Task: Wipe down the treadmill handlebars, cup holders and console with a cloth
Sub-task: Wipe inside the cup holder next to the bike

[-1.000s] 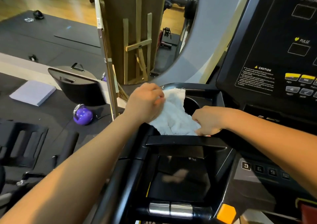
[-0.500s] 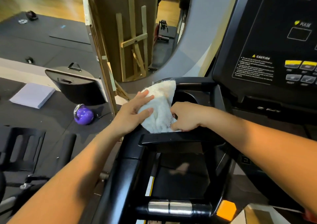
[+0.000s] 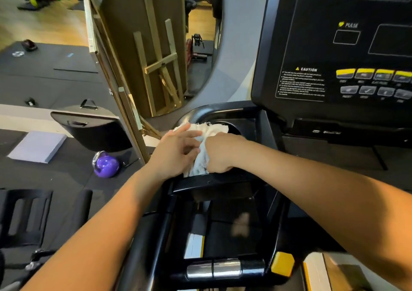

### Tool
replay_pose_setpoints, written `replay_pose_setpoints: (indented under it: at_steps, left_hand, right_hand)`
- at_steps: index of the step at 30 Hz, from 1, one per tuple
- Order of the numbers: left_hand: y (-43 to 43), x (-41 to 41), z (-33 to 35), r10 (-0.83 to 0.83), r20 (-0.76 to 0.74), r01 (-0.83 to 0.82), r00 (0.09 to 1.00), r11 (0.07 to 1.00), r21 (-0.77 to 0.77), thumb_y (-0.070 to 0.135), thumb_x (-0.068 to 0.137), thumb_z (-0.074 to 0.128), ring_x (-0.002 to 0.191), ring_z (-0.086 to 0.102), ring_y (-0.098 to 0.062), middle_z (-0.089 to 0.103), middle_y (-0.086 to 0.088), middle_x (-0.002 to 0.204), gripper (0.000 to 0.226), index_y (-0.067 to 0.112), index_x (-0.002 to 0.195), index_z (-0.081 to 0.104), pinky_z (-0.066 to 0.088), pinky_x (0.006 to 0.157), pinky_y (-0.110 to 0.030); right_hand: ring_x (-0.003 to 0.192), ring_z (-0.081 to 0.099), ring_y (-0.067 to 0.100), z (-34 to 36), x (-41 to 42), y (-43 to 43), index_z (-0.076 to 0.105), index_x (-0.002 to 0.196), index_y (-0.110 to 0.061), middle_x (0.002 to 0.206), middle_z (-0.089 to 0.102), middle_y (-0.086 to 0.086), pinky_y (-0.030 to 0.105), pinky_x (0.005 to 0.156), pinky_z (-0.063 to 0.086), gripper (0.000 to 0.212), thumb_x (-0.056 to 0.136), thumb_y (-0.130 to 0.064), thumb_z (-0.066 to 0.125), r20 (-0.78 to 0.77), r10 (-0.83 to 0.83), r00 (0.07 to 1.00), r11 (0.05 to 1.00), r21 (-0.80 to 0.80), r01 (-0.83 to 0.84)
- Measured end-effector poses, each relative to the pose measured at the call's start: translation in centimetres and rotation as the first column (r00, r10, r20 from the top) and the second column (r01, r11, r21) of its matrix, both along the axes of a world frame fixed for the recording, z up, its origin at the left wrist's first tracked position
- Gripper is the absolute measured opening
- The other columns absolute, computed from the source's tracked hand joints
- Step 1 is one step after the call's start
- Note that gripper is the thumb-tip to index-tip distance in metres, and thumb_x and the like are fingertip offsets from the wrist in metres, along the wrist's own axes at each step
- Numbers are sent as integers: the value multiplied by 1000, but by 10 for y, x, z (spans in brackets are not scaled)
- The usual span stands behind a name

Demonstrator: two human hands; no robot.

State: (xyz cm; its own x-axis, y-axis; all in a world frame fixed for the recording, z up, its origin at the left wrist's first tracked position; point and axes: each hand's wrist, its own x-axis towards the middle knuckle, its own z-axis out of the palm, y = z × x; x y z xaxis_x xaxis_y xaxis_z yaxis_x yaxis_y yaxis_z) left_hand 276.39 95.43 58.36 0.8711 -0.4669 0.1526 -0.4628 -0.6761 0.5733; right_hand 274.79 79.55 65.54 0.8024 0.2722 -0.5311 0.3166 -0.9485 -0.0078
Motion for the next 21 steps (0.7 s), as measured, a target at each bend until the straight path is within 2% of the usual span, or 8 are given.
replay_pose_setpoints:
  at_steps: [3, 6, 8, 10, 12, 15, 18, 21]
  left_hand:
    - [0, 1, -3, -13, 95, 4, 995, 996, 86, 36, 90, 57, 135, 42, -18, 66, 10, 126, 28, 23, 103, 78, 34, 111, -47]
    - [-2, -4, -2, 14, 98, -21, 995, 997, 71, 38, 92, 57, 134, 42, -19, 66, 10, 125, 28, 22, 103, 77, 30, 112, -36]
    - [-5, -9, 1, -7, 80, 1, 997, 997, 75, 50, 90, 48, 135, 40, -15, 66, 10, 125, 41, 25, 105, 77, 27, 112, -30]
    - [-12, -12, 3, -48, 83, 39, 995, 994, 107, 57, 90, 41, 132, 43, -12, 67, 12, 123, 48, 29, 105, 76, 27, 114, -37]
    - [-26, -15, 4, -52, 76, 39, 996, 985, 166, 54, 92, 41, 118, 52, -9, 71, 12, 110, 44, 28, 97, 75, 21, 115, -42]
    - [-44, -20, 6, -24, 67, 13, 997, 985, 170, 49, 92, 40, 86, 55, -4, 63, 9, 78, 39, 24, 81, 68, 14, 116, -43]
    - [-46, -20, 6, -2, -12, 3, 1000, 996, 88, 54, 91, 40, 96, 60, -3, 70, 12, 92, 42, 29, 103, 71, 14, 118, -43]
    - [-45, -20, 15, -12, -114, -1, 993, 994, -108, 56, 92, 50, 102, 60, -2, 69, 12, 112, 46, 24, 121, 68, 34, 109, -35]
  right_hand:
    - [73, 47, 19, 2, 0, 0, 47, 77, -16, 84, 50, 1, 34, 65, 42, 18, 86, -25, 59, 31, 2, 1000, 1000, -26, -1]
    - [64, 45, 16, 7, -1, -5, 56, 84, -15, 81, 53, 1, 29, 56, 41, 7, 82, -18, 62, 35, -1, 999, 998, -60, 3]
    - [66, 54, 17, 13, 1, -12, 60, 93, -15, 78, 59, 0, 27, 54, 42, 15, 79, -14, 63, -24, -5, 1000, 993, -116, 2]
    - [72, 63, 18, 20, 1, -24, 61, 105, -20, 77, 65, 1, 28, 59, 49, 29, 77, -14, 65, -47, -26, 999, 983, -180, 18]
    - [78, 58, 22, 24, -3, -35, 59, 102, -18, 80, 56, 3, 33, 68, 53, 26, 79, -12, 66, -2, -8, 1000, 969, -247, 7]
    - [86, 51, 26, 26, -10, -45, 58, 117, -18, 93, 48, 4, 35, 68, 45, 32, 85, -18, 63, 109, 0, 994, 959, -281, 30]
    - [86, 54, 26, 34, -12, -44, 61, 114, -17, 98, 54, 4, 34, 66, 41, 30, 85, -17, 64, 203, 77, 976, 941, -339, -4]
    - [100, 61, 28, 59, -8, -47, 63, 104, -18, 102, 59, 2, 34, 65, 39, 19, 87, -12, 57, 342, 162, 926, 920, -392, -16]
